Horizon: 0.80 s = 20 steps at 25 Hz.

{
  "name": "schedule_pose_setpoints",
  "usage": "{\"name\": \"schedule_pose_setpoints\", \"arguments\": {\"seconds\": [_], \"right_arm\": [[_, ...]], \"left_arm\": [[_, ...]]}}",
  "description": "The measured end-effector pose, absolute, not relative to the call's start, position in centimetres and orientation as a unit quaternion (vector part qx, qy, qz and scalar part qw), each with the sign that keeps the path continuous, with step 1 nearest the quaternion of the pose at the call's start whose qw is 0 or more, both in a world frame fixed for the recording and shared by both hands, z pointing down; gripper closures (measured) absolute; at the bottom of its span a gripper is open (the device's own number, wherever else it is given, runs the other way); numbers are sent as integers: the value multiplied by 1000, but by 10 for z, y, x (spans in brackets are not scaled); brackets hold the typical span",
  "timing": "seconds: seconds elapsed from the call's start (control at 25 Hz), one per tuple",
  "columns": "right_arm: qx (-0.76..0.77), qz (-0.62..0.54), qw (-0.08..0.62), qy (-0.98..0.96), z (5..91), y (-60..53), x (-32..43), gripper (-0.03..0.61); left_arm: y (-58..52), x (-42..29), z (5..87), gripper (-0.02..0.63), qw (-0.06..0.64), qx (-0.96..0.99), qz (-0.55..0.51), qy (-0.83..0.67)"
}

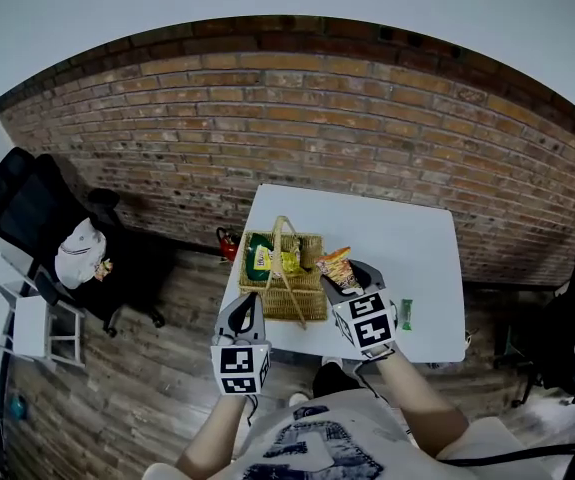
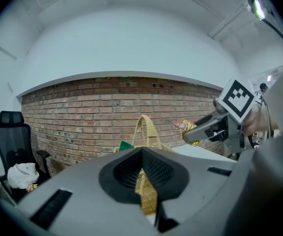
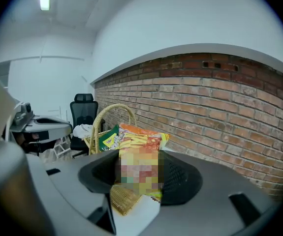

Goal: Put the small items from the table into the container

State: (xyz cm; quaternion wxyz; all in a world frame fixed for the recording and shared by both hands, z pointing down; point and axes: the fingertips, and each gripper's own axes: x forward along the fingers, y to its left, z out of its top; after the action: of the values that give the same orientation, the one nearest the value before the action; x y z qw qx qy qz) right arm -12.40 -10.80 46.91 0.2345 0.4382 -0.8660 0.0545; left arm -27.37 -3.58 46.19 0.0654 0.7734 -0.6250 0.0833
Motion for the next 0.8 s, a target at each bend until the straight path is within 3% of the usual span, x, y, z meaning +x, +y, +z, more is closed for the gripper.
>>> {"name": "schedule_pose_setpoints", "arguments": {"seconds": [0.8], "right_arm": [[369,56,241,-896,485,-146,-193,330]], "left_arm": [[-63,-309,469,563,77,751,83,-651]]}}
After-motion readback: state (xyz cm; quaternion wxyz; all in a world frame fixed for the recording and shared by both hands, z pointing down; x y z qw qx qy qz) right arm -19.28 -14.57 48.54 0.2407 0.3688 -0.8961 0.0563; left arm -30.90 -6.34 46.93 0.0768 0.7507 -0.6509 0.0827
